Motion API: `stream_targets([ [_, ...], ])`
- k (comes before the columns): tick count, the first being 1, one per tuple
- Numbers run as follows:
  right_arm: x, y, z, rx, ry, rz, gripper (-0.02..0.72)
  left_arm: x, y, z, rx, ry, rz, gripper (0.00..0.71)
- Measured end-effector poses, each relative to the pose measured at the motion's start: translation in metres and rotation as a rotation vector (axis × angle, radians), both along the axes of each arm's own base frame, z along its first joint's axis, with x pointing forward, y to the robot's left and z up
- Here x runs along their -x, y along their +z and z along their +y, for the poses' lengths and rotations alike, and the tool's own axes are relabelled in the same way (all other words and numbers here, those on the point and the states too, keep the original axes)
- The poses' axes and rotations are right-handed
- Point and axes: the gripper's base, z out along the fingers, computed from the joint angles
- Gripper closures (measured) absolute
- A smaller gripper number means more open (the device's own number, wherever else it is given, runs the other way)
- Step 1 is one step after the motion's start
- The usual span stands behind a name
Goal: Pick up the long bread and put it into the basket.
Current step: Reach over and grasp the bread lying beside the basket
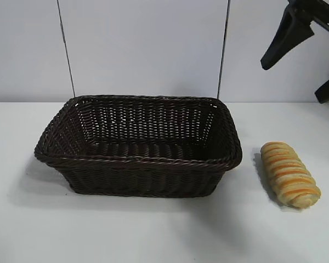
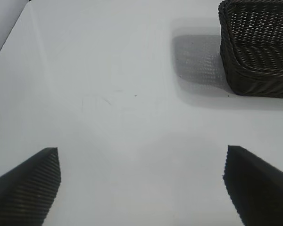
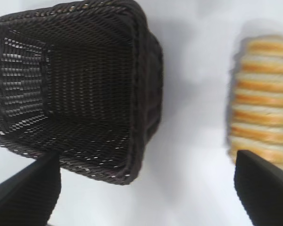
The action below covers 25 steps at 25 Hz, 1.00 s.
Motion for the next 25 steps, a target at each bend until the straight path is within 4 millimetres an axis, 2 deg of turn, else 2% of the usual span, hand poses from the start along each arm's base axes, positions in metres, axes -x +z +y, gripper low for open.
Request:
stream_targets([
  [4, -0.01, -0.014, -0.003, 0.026, -0.003, 0.006, 0.009, 0.0, 0.0, 0.0, 0.0, 0.0, 0.0, 0.032],
  [10, -0.029, -0.051, 0.002, -0.006, -0.012, 0.067, 0.009, 0.0, 0.0, 0.0, 0.0, 0.0, 0.0, 0.032],
  [17, -0.044, -0.095, 0.046, -0.001, 0.086, 0.118, 0.009, 0.0, 0.0, 0.0, 0.0, 0.0, 0.0, 0.032],
  [19, -0.046, -0.101, 0.05, 0.009, 0.072, 0.126, 0.009, 0.0, 0.0, 0.0, 0.0, 0.0, 0.0, 0.032],
  [25, -0.048, -0.104, 0.04, 0.125, 0.064, 0.115, 0.009, 0.0, 0.0, 0.0, 0.0, 0.0, 0.0, 0.032],
])
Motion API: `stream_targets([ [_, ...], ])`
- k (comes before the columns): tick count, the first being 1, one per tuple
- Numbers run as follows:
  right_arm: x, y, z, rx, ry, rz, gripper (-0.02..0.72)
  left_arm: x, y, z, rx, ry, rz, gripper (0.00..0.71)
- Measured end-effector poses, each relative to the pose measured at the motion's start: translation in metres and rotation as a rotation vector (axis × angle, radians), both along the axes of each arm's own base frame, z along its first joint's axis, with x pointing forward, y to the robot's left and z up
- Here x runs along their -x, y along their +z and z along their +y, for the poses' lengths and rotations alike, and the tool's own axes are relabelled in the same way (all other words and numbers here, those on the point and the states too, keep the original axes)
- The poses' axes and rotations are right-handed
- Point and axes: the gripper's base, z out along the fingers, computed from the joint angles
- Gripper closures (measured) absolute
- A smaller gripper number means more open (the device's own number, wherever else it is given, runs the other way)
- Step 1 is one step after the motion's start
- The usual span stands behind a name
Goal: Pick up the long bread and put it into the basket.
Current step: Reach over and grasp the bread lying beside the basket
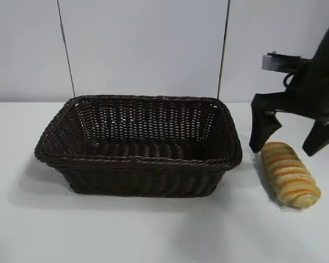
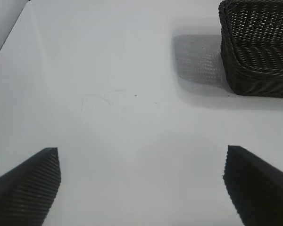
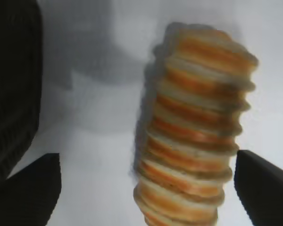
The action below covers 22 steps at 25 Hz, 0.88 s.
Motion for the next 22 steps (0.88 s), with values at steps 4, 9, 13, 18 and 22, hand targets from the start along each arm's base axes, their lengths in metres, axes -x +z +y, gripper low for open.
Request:
stream_targets([
  [4, -0.001, -0.001, -0.001, 0.013, -0.005, -0.005, 0.009, 0.0, 0.0, 0.0, 0.0, 0.0, 0.0, 0.032],
  [9, -0.004, -0.02, 0.0, 0.008, -0.013, 0.038, 0.009, 0.0, 0.0, 0.0, 0.0, 0.0, 0.0, 0.032],
  [13, -0.006, -0.026, 0.0, 0.004, -0.019, 0.041, 0.12, 0.0, 0.0, 0.0, 0.0, 0.0, 0.0, 0.032],
  [18, -0.007, -0.035, 0.0, 0.005, -0.054, 0.063, 0.407, 0.0, 0.0, 0.0, 0.0, 0.0, 0.0, 0.032],
  [22, -0.008, -0.038, 0.0, 0.006, -0.061, 0.069, 0.593, 0.0, 0.0, 0.0, 0.0, 0.0, 0.0, 0.032],
])
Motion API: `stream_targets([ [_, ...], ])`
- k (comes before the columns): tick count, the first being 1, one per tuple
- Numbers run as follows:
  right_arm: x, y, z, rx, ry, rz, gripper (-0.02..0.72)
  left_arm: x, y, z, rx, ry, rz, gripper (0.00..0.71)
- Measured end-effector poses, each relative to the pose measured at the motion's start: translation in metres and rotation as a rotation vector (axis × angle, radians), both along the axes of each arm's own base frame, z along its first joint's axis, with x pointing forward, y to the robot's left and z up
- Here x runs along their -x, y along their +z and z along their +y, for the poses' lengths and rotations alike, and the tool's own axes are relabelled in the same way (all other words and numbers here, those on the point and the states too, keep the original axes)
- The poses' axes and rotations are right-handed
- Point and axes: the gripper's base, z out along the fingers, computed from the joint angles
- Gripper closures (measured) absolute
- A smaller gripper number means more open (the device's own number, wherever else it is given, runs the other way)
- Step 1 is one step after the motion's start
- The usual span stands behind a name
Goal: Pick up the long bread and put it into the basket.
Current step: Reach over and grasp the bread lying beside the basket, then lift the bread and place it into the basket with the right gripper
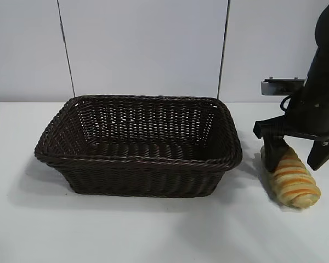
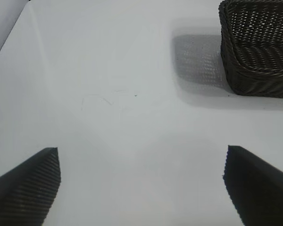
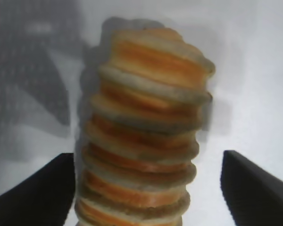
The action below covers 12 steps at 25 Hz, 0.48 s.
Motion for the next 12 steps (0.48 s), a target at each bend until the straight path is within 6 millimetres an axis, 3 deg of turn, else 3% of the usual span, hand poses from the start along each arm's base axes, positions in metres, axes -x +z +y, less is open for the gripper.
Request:
stream_targets([
  [6, 0.004, 0.017, -0.001, 0.009, 0.008, -0.015, 0.622, 0.0, 0.0, 0.0, 0.0, 0.0, 0.0, 0.032],
  [12, 0.003, 0.089, -0.001, 0.0, 0.008, -0.125, 0.622, 0.0, 0.0, 0.0, 0.0, 0.0, 0.0, 0.032],
])
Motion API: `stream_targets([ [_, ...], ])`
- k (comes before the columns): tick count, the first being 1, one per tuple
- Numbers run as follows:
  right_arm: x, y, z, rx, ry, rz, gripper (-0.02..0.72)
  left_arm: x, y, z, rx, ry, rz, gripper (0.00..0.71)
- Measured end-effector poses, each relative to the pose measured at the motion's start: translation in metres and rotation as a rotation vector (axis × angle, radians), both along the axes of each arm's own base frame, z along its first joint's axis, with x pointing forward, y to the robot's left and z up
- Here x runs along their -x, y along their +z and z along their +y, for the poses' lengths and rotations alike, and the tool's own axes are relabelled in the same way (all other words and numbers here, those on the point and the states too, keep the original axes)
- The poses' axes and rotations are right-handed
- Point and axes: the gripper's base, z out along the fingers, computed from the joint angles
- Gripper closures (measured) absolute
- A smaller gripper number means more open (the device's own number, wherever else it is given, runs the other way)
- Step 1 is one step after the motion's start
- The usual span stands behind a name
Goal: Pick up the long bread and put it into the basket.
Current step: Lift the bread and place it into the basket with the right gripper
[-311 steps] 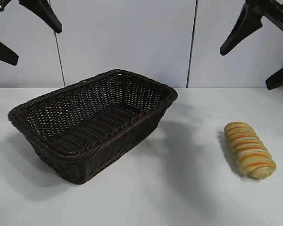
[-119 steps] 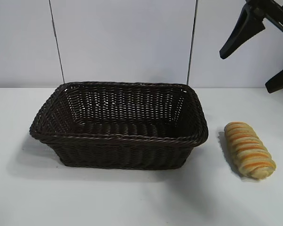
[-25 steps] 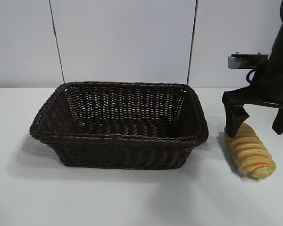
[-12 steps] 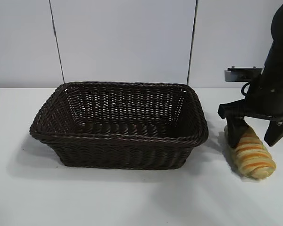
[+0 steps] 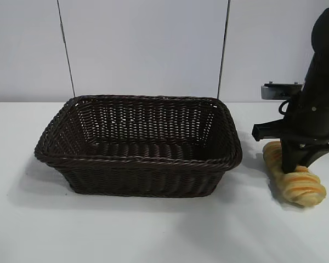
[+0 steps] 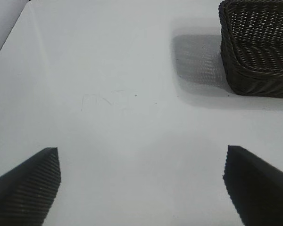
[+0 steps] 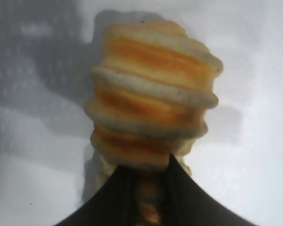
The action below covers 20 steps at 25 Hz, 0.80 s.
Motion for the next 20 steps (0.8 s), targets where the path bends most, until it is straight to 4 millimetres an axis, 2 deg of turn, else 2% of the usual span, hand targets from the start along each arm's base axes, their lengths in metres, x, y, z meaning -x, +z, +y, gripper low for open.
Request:
stream_targets([
  [4, -0.002, 0.046, 0.0, -0.005, -0.001, -0.052, 0.622, 0.0, 0.0, 0.0, 0.0, 0.0, 0.0, 0.032],
  [6, -0.004, 0.062, 0.001, -0.015, -0.003, -0.062, 0.626, 0.0, 0.0, 0.0, 0.0, 0.0, 0.0, 0.032],
  [11, -0.006, 0.082, 0.013, -0.033, 0.018, -0.096, 0.64, 0.0, 0.0, 0.0, 0.0, 0.0, 0.0, 0.032],
  [15, -0.001, 0.084, 0.046, -0.045, 0.1, -0.098, 0.64, 0.0, 0.0, 0.0, 0.0, 0.0, 0.0, 0.032],
  [20, 0.013, 0.086, 0.102, -0.074, 0.231, -0.137, 0.64, 0.0, 0.0, 0.0, 0.0, 0.0, 0.0, 0.032],
])
